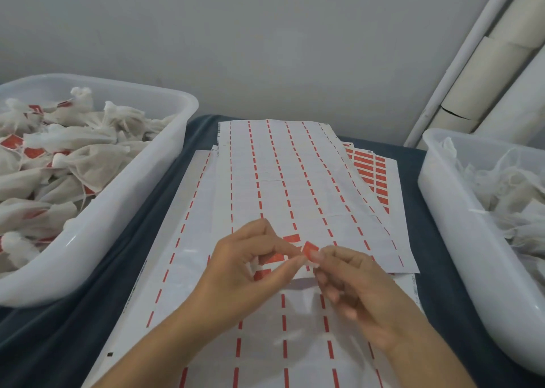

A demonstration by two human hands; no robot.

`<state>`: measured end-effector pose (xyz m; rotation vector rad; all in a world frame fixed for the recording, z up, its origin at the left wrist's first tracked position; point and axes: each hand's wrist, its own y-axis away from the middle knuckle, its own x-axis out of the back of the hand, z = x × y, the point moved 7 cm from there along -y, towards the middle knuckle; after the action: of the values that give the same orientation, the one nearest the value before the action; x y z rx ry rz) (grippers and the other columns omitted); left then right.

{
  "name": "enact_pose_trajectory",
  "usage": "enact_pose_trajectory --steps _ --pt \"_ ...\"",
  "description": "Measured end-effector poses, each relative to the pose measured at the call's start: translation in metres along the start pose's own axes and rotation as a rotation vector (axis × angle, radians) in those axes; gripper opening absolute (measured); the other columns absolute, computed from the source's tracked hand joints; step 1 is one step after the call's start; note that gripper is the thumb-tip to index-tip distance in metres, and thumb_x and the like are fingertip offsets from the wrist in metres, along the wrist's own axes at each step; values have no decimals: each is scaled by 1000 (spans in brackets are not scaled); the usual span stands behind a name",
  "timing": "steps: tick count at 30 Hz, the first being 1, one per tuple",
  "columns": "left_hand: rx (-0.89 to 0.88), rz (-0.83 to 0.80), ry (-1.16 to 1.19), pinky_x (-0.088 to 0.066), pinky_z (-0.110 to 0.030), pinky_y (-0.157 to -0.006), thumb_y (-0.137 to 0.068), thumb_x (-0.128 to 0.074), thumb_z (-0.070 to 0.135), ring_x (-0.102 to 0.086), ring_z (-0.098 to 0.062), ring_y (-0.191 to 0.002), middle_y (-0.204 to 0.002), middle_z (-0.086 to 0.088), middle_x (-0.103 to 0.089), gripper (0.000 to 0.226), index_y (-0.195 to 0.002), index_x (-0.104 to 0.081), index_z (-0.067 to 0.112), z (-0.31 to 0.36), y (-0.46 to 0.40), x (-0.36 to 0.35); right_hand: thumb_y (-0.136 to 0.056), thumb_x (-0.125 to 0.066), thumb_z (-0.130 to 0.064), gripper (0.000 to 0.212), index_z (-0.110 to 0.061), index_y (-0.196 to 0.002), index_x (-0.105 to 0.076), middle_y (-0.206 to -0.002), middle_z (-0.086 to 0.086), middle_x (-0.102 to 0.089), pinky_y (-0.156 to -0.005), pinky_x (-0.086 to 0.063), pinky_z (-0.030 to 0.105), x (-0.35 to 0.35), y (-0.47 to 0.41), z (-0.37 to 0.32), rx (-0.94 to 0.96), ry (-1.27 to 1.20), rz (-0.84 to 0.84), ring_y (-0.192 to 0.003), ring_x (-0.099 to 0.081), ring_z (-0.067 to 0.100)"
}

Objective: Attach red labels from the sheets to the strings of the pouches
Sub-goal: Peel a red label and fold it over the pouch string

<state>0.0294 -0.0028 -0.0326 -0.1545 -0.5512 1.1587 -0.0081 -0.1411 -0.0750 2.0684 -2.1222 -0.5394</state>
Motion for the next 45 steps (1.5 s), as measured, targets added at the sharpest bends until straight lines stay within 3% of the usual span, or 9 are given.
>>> enact_pose_trajectory --steps 6,9,13,19,25,30,35,40,45 --pt "13 -18 -13 -43 -8 -63 -74 -62 49 -55 -2 -82 -83 20 -59 8 -80 -67 44 0 2 -1 -64 -69 -46 23 -31 -81 -67 -75 0 -68 -46 -46 15 22 8 -27 400 18 336 -56 -62 12" --pt "-26 -93 -133 -46 -14 -62 -79 -63 50 -53 -5 -85 -89 16 -57 11 -79 -69 40 0 3 -11 -62 -73 -45 45 -50 -101 -52 -97 -15 -68 -67 -52 14 11 13 -40 581 160 245 -90 -67 8" --pt "-106 -116 -198 -43 -13 -60 -78 -56 44 -51 -5 -79 -87 12 -54 32 -109 -53 37 3 4 -16 -68 -73 -32 64 -43 -120 -38 -92 -8 -71 -71 -54 19 -7 12 -31 594 279 148 -86 -68 13" --pt "-83 -102 -193 -43 -7 -63 -78 -63 35 -52 -1 -83 -93 16 -54 11 -88 -62 31 1 5 -13 -69 -68 -23 60 -37 -120 -39 -83 -7 -73 -67 -49 9 -1 11 -33 601 234 186 -77 -70 11" --pt "116 -48 -90 -43 -2 -67 -70 -52 50 -56 13 -83 -80 44 -55 10 -79 -52 45 -8 -3 -6 -68 -70 -24 61 -39 -118 -40 -82 -10 -72 -67 -50 9 9 12 -33 620 220 283 -78 -69 11" --pt "324 34 137 -43 -3 -55 -78 -67 28 -59 10 -76 -73 27 -65 13 -66 -67 33 -29 -3 2 -67 -75 -46 51 -32 -110 -52 -104 -28 -61 -80 -53 18 16 9 -33 565 288 334 -101 -59 -3" --pt "316 1 52 -45 -4 -57 -78 -68 27 -58 -1 -73 -72 17 -65 16 -64 -66 35 -32 -2 -1 -79 -57 -43 18 -35 -93 -62 -108 -32 -57 -87 -39 2 2 15 -41 701 558 229 -111 -52 -6" --pt "248 -77 38 -44 -5 -59 -73 -63 32 -57 2 -66 -71 15 -64 9 -65 -66 36 -23 -2 -5 -87 -57 -38 7 -31 -88 -59 -99 -22 -63 -86 -39 5 -6 11 -32 750 756 145 -101 -58 0" --pt "248 -98 20 -43 -3 -62 -73 -64 33 -58 5 -73 -73 21 -63 14 -61 -63 40 -22 -2 -5 -84 -57 -36 13 -49 -87 -54 -89 -30 -61 -77 -40 0 -3 8 -31 739 810 141 -91 -59 -6"
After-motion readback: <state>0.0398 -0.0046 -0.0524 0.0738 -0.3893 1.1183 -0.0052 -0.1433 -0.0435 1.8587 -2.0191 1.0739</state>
